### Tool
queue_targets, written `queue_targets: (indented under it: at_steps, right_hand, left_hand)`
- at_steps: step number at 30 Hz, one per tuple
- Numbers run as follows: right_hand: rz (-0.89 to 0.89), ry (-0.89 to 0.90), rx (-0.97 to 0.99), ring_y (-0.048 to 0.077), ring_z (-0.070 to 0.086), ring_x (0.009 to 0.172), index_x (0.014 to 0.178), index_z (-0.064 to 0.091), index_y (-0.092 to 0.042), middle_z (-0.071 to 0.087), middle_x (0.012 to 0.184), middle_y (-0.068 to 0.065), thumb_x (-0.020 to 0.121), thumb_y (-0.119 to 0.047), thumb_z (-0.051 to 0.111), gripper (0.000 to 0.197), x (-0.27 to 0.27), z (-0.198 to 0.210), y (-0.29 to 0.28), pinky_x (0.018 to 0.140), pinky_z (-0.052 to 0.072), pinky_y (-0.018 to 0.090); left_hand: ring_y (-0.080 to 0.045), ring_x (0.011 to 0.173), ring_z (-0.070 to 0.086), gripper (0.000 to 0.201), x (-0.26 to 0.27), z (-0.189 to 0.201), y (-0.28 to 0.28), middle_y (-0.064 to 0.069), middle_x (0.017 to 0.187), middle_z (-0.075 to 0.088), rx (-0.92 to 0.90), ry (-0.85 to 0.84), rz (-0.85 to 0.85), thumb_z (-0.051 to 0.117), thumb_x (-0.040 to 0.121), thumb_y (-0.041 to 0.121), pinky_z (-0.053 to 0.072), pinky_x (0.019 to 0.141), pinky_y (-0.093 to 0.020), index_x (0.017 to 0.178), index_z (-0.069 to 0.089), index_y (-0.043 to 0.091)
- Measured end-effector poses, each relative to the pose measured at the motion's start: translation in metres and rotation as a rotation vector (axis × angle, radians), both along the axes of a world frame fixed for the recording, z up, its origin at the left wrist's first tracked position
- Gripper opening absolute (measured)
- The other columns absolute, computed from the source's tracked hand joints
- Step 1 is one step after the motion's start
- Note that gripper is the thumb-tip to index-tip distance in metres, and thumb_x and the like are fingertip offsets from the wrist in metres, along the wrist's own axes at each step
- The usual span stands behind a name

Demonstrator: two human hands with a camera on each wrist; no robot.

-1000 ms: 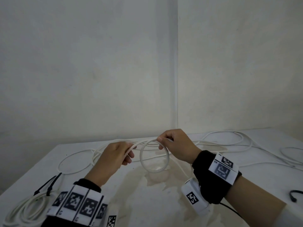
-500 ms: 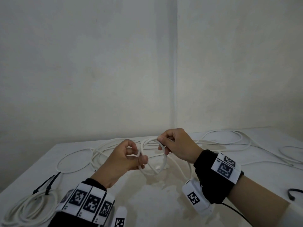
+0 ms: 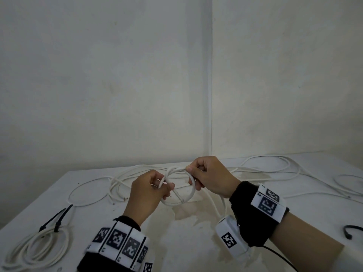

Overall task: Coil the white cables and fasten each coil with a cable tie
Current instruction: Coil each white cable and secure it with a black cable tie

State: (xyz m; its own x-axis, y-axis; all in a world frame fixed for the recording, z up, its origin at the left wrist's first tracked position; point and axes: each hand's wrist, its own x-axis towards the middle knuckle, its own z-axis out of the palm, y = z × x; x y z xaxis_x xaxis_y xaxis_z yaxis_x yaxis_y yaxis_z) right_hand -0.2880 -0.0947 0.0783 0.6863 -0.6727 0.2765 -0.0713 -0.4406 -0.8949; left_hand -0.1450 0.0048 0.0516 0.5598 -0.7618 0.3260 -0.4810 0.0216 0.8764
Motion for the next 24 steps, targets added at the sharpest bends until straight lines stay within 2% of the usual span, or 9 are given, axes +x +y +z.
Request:
queue_targets:
  at_steps: [3,5,7,10,12,13,16,21,24]
  right_hand:
    - [-0.011,0.033,-0.018,0.002,0.047,0.033,0.067,0.054,-0.008,0.056,0.039,-0.008,0.093,-0.015,0.053,0.027,0.002,-0.001,0.002,0.043,0.037,0.010]
    - [-0.022,0.044,-0.024,0.002,0.047,0.032,0.068,0.054,-0.008,0.055,0.036,-0.011,0.093,-0.015,0.053,0.026,0.002,-0.002,0.002,0.043,0.038,0.011]
    - [-0.032,0.026,-0.013,0.002,0.047,0.033,0.068,0.054,-0.009,0.056,0.039,-0.010,0.093,-0.015,0.053,0.026,0.000,-0.001,-0.001,0.043,0.039,0.013]
    - [-0.035,-0.013,0.024,0.003,0.046,0.034,0.065,0.054,-0.010,0.058,0.042,-0.008,0.093,-0.014,0.053,0.028,-0.007,-0.002,-0.004,0.043,0.041,0.016]
    - [-0.029,-0.031,0.039,0.003,0.045,0.033,0.064,0.054,-0.010,0.058,0.041,-0.008,0.093,-0.013,0.052,0.029,-0.011,-0.001,-0.005,0.042,0.040,0.015]
    - [-0.031,-0.038,0.040,0.002,0.045,0.033,0.064,0.054,-0.010,0.057,0.041,-0.008,0.093,-0.012,0.052,0.030,-0.012,0.000,-0.005,0.042,0.040,0.014]
    - [-0.048,-0.053,0.033,0.003,0.044,0.033,0.064,0.054,-0.010,0.058,0.044,-0.007,0.093,-0.011,0.052,0.029,-0.018,0.000,-0.008,0.042,0.039,0.014]
    - [-0.095,-0.067,-0.023,0.004,0.045,0.036,0.067,0.055,-0.010,0.057,0.051,-0.003,0.092,-0.011,0.053,0.026,-0.026,-0.008,-0.011,0.045,0.040,0.015]
    - [-0.100,-0.072,-0.040,0.004,0.045,0.037,0.068,0.055,-0.011,0.057,0.053,-0.001,0.092,-0.010,0.053,0.025,-0.029,-0.010,-0.012,0.046,0.040,0.015]
  left_hand:
    - [-0.013,0.044,0.060,0.026,0.002,-0.004,-0.004,-0.002,0.060,0.057,-0.049,-0.134,0.097,0.065,0.082,0.003,0.050,0.049,-0.032,0.064,0.048,0.012]
    - [-0.020,0.058,0.059,0.033,0.004,-0.006,-0.006,0.000,0.064,0.056,-0.035,-0.317,0.124,0.065,0.082,0.007,0.048,0.056,-0.036,0.063,0.043,0.022]
    - [-0.022,0.072,0.052,0.031,0.003,-0.004,-0.004,0.004,0.075,0.050,-0.026,-0.465,0.117,0.065,0.079,0.014,0.043,0.063,-0.028,0.065,0.040,0.028]
    - [-0.019,0.080,0.058,0.025,-0.002,0.002,-0.004,0.007,0.089,0.061,-0.043,-0.208,-0.027,0.059,0.082,0.007,0.045,0.070,-0.026,0.070,0.041,0.020]
    - [-0.012,0.063,0.061,0.022,-0.011,0.009,-0.003,0.001,0.079,0.069,-0.012,0.095,-0.168,0.049,0.087,-0.003,0.045,0.059,-0.019,0.074,0.040,0.012]
    - [-0.009,0.053,0.055,0.019,-0.014,0.011,-0.002,0.002,0.070,0.067,0.014,0.131,-0.194,0.046,0.088,-0.002,0.040,0.052,-0.015,0.077,0.041,0.012]
    - [-0.010,0.051,0.041,0.016,-0.018,0.015,-0.001,0.006,0.050,0.055,0.089,0.101,-0.235,0.047,0.092,0.009,0.033,0.052,-0.018,0.077,0.048,0.014]
    - [-0.005,0.049,0.040,0.046,-0.012,0.020,0.000,0.007,0.055,0.054,0.217,0.114,-0.340,0.036,0.099,0.029,0.033,0.052,-0.015,0.069,0.065,0.011]
    - [-0.001,0.048,0.040,0.048,-0.010,0.024,0.003,0.009,0.056,0.054,0.283,0.059,-0.388,0.032,0.100,0.031,0.034,0.052,-0.013,0.073,0.066,0.012]
